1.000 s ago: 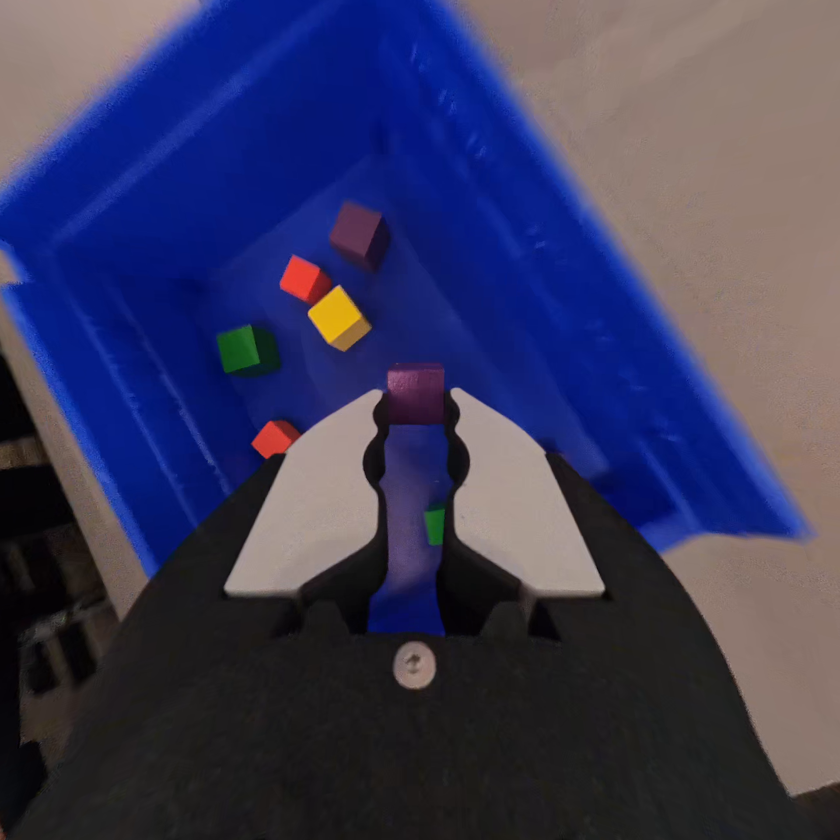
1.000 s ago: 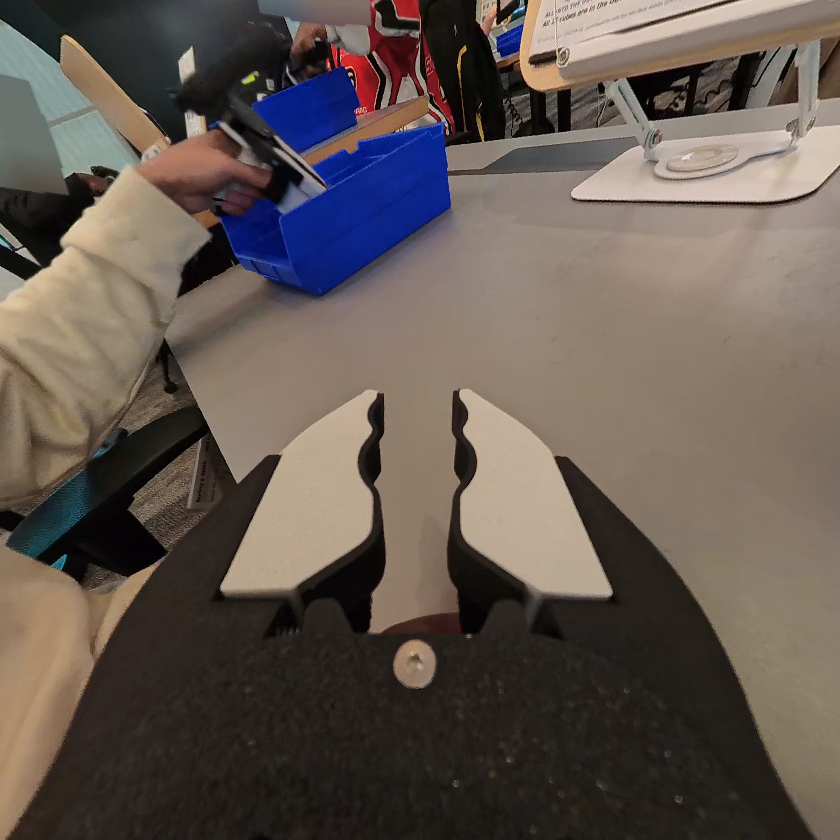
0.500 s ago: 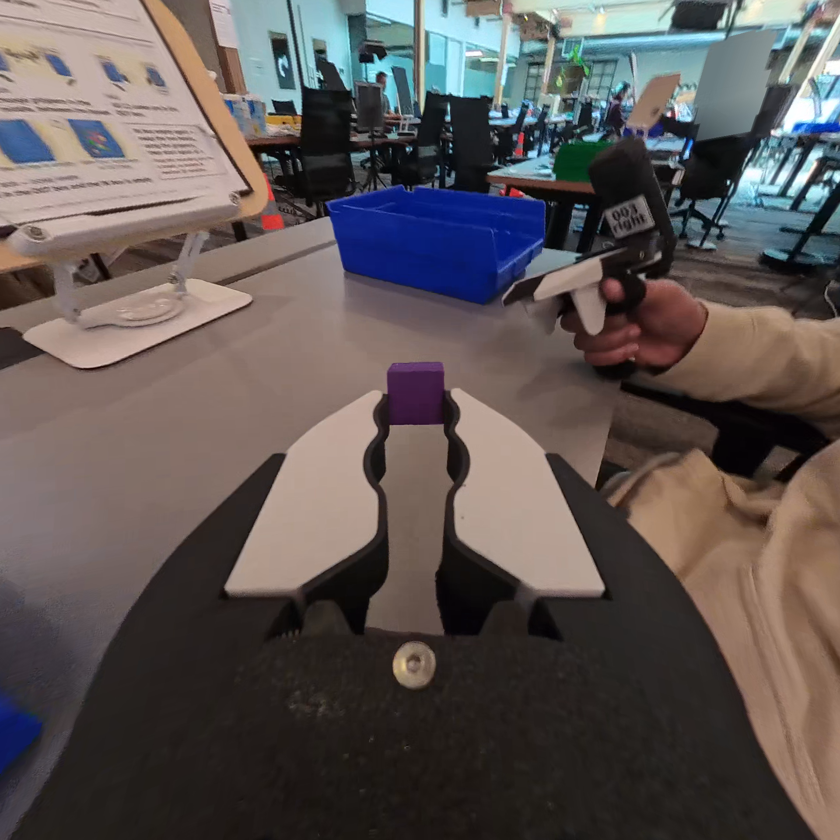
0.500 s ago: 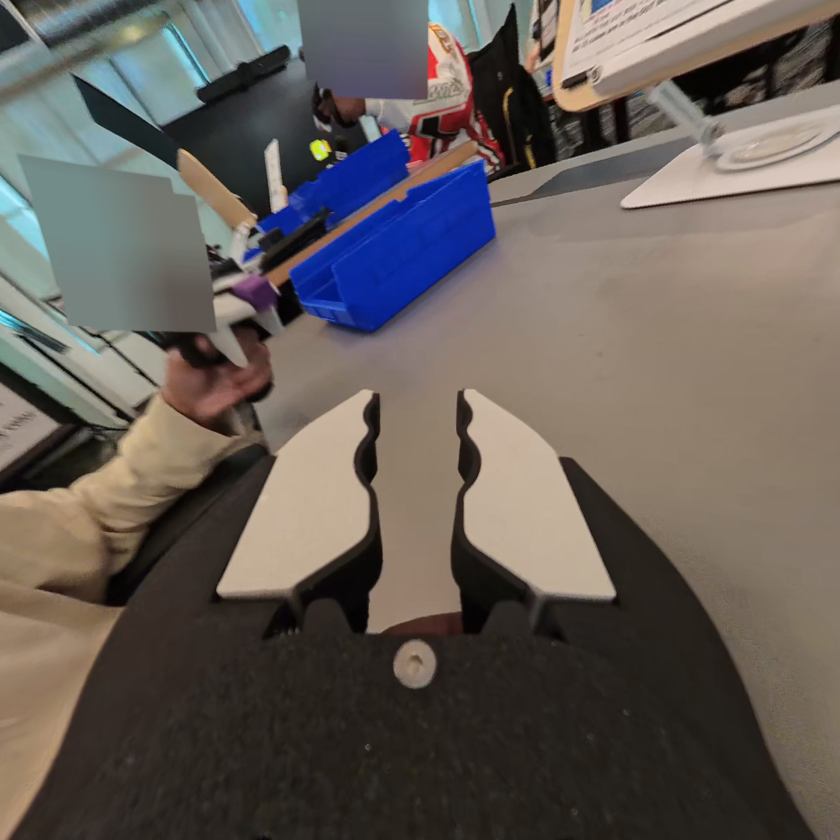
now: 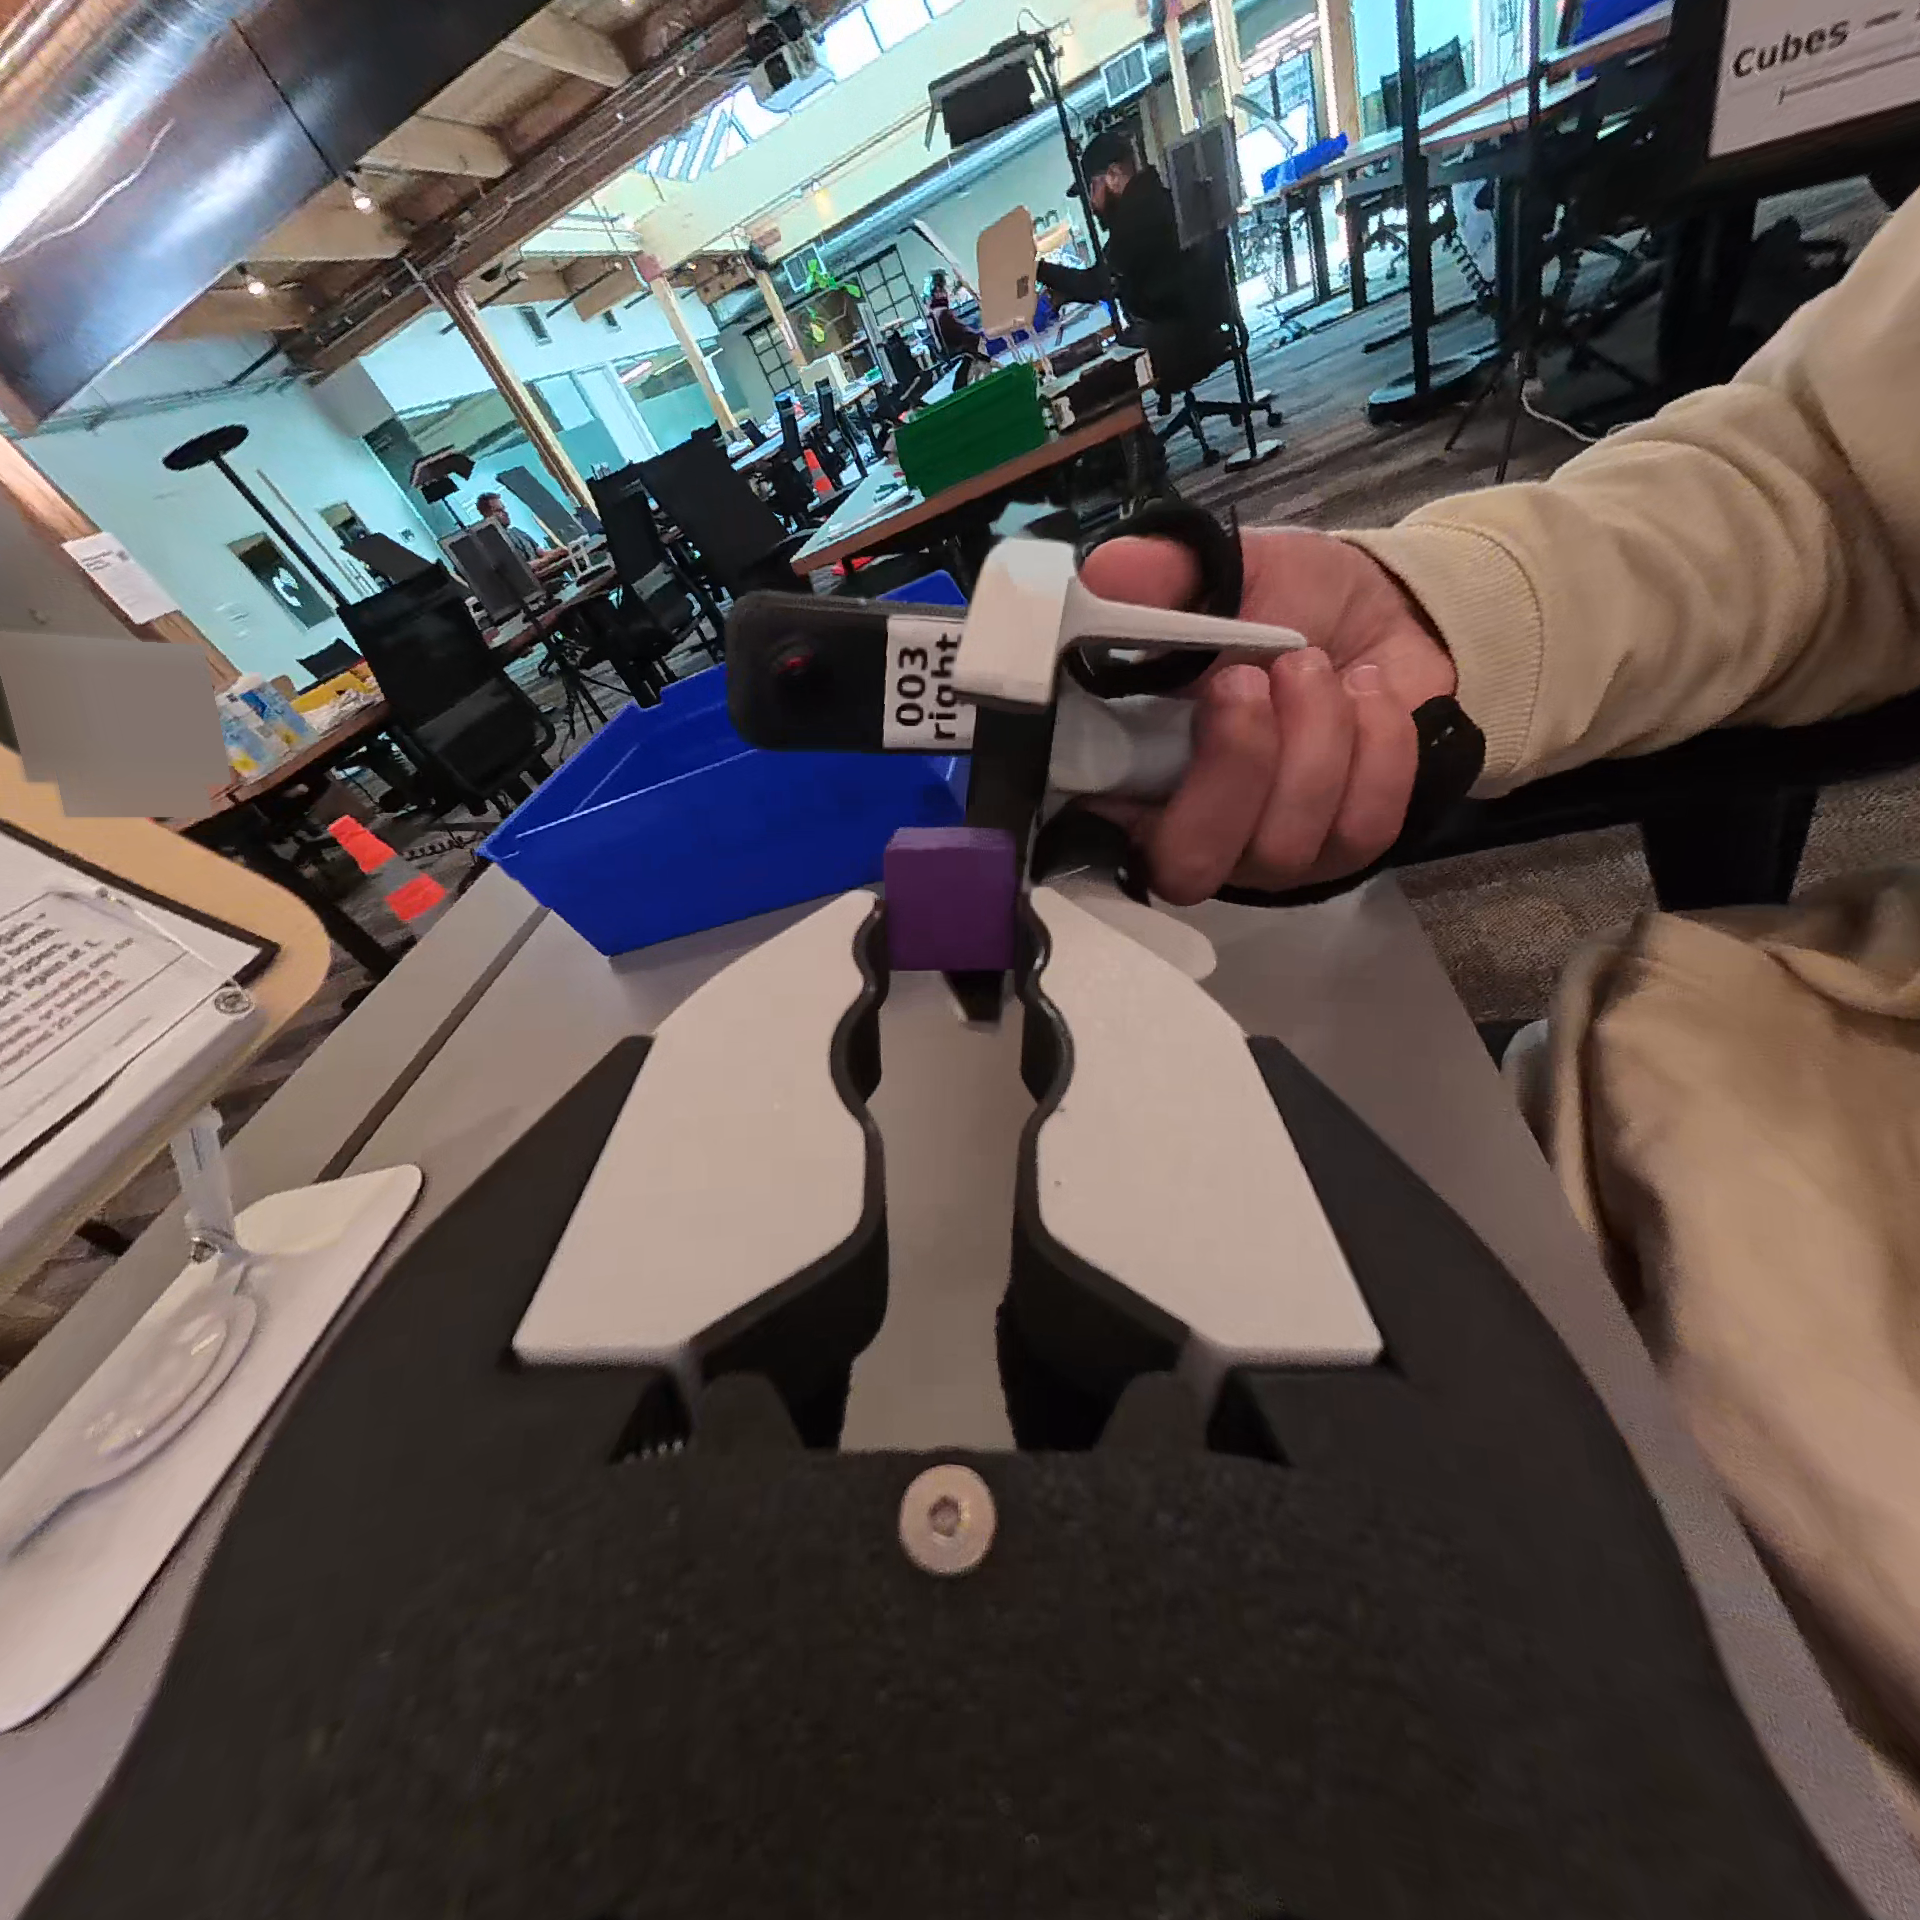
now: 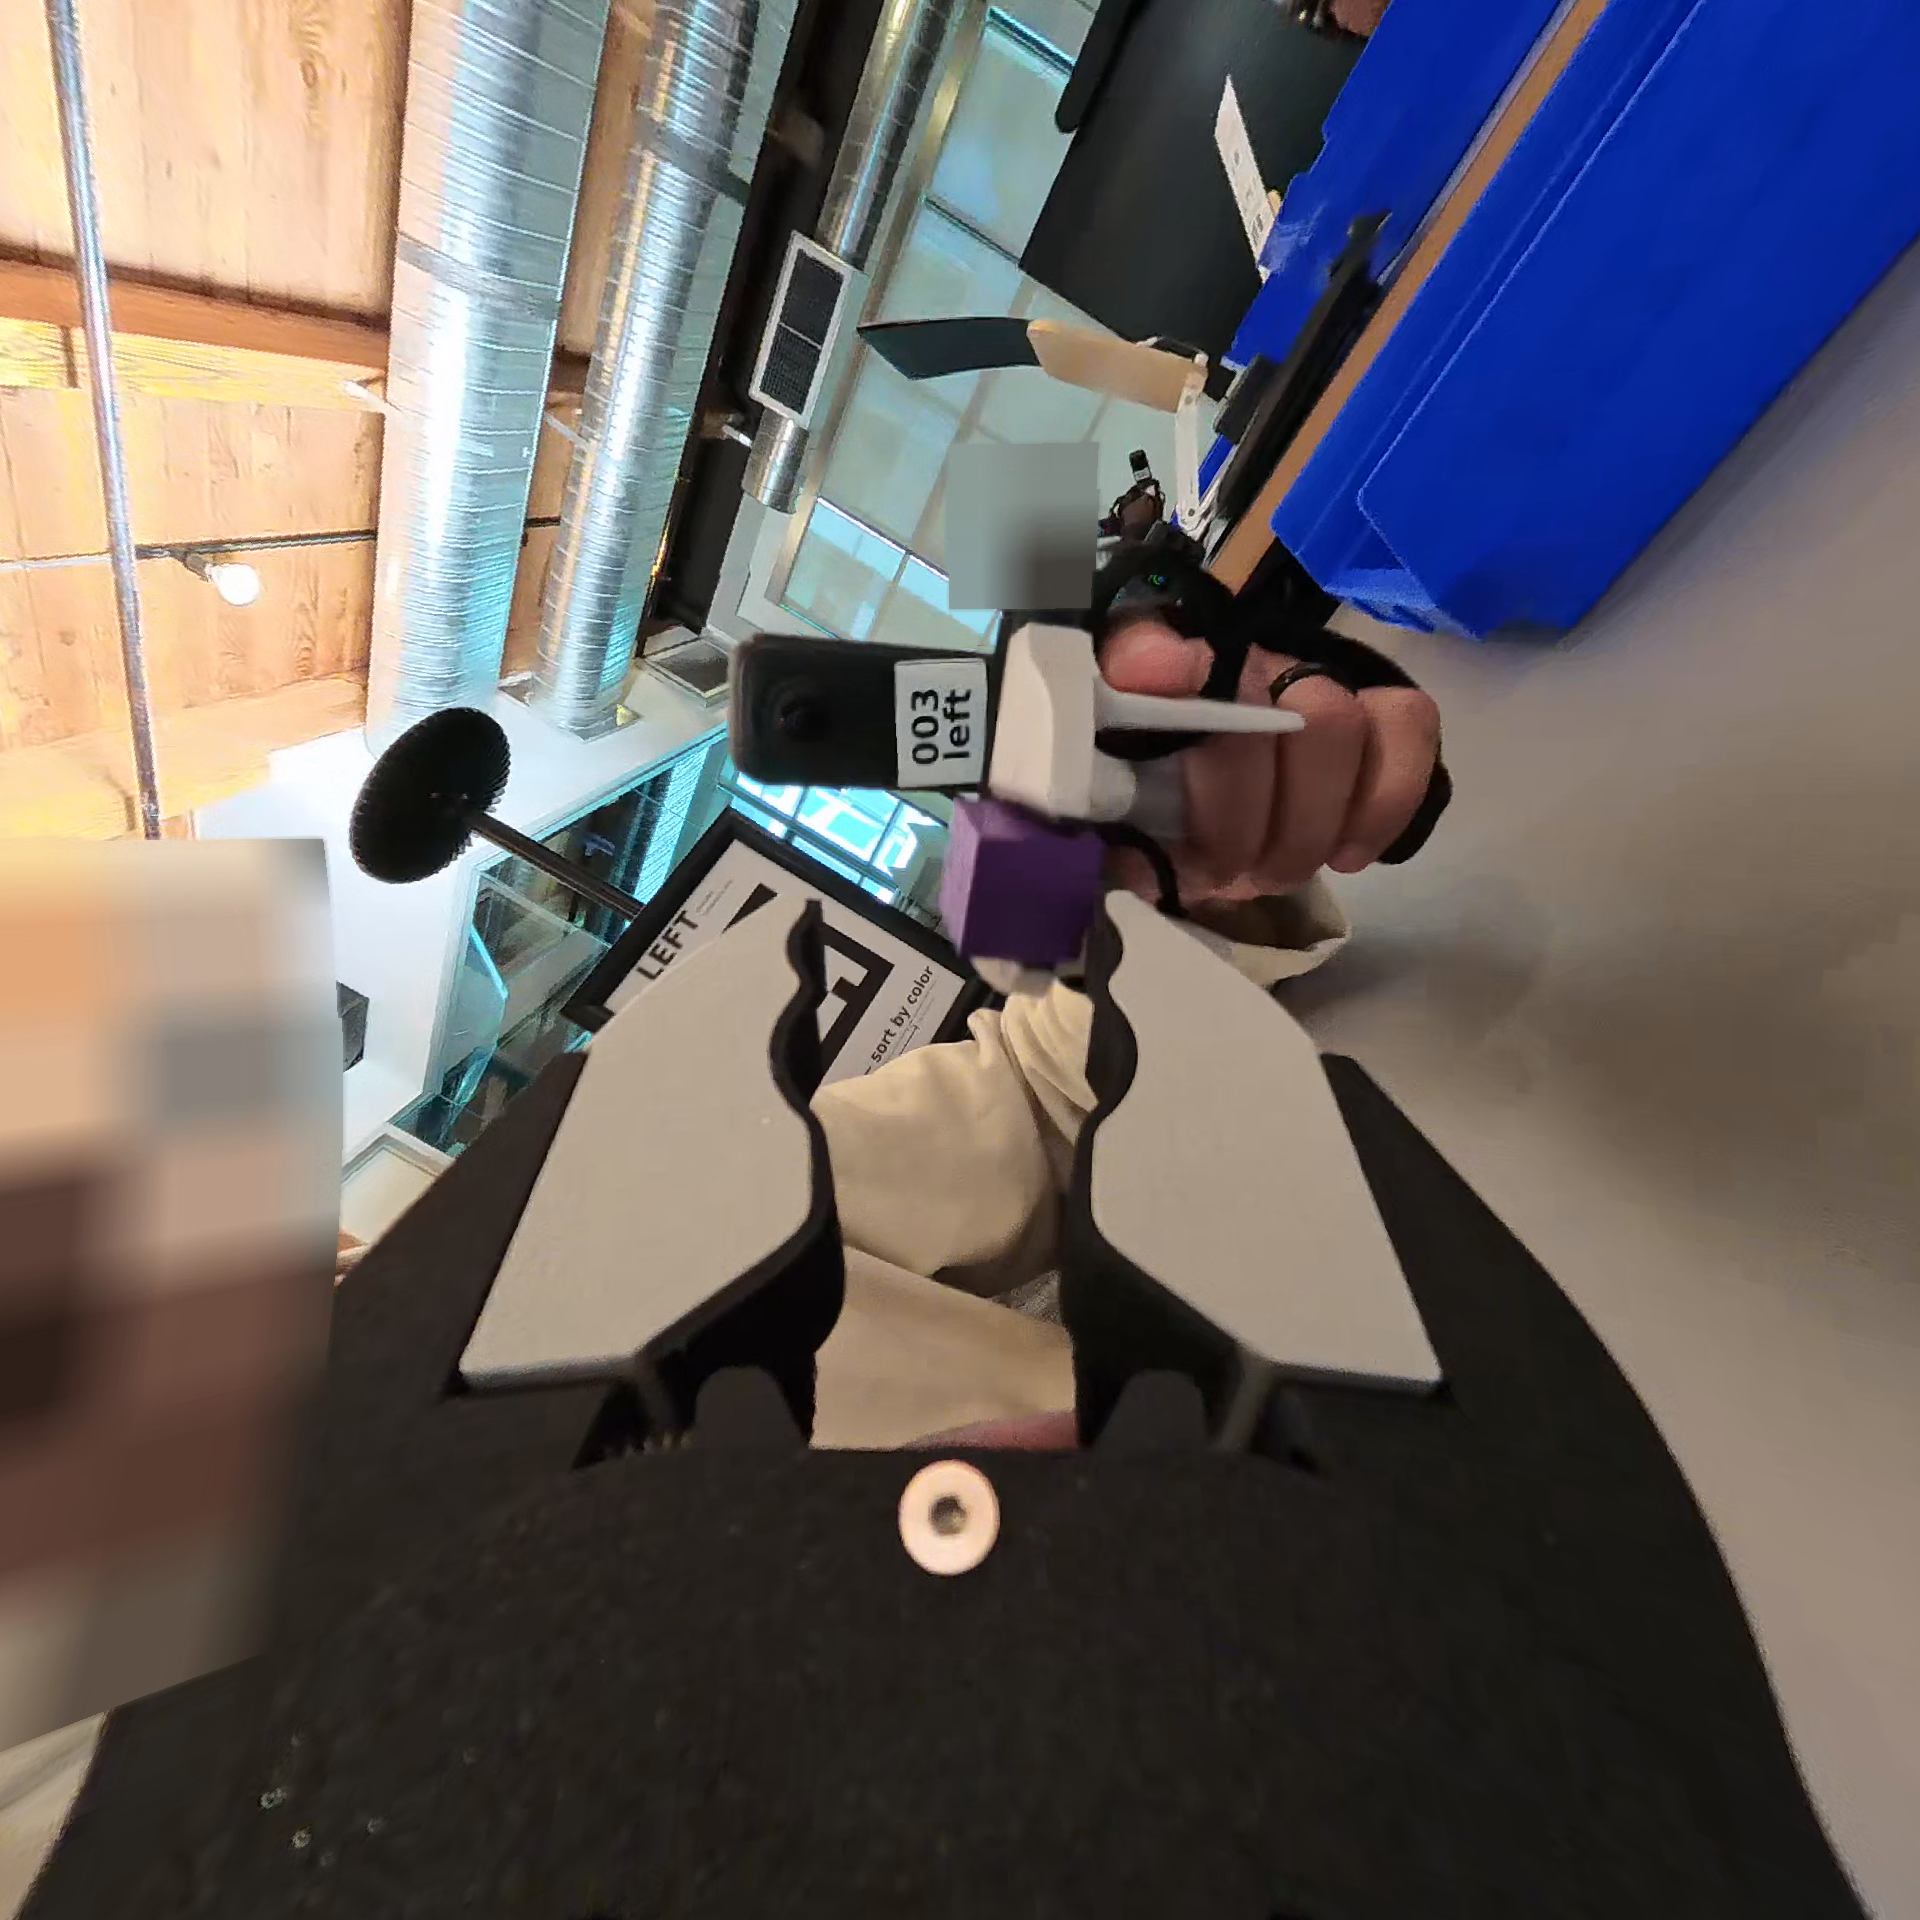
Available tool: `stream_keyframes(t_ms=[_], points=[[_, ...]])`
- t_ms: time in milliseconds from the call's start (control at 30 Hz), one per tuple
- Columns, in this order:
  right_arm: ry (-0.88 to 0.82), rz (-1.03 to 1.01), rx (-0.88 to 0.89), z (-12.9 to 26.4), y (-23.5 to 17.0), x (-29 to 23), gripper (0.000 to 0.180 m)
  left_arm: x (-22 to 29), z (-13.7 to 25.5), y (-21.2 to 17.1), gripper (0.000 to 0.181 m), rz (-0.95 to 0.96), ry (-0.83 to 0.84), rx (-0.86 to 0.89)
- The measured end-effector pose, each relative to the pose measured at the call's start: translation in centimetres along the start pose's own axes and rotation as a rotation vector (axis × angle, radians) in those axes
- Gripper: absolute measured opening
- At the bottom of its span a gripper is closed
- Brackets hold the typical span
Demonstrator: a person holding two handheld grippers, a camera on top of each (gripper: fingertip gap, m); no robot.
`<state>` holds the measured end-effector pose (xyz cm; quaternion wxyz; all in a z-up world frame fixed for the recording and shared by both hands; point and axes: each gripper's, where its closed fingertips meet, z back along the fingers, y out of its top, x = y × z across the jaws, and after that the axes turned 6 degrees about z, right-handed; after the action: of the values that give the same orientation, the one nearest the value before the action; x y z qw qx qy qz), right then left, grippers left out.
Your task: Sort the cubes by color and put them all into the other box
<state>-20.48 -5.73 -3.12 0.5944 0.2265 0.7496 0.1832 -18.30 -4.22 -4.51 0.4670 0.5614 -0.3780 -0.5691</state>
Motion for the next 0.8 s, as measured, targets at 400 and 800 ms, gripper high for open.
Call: stream_keyframes(t_ms=[400,800], points=[[0.016,-0.065,0.045,1.3,-0.7,2.0,0.023,0.7,-1.5,-1.9,0.022,-0.015,0.033,-0.091],[-0.644,0.504,0.036,9.6,-0.2,5.7,0.023,0.3,7.2,-4.3,0.092,0.603,0.500,-0.136]])
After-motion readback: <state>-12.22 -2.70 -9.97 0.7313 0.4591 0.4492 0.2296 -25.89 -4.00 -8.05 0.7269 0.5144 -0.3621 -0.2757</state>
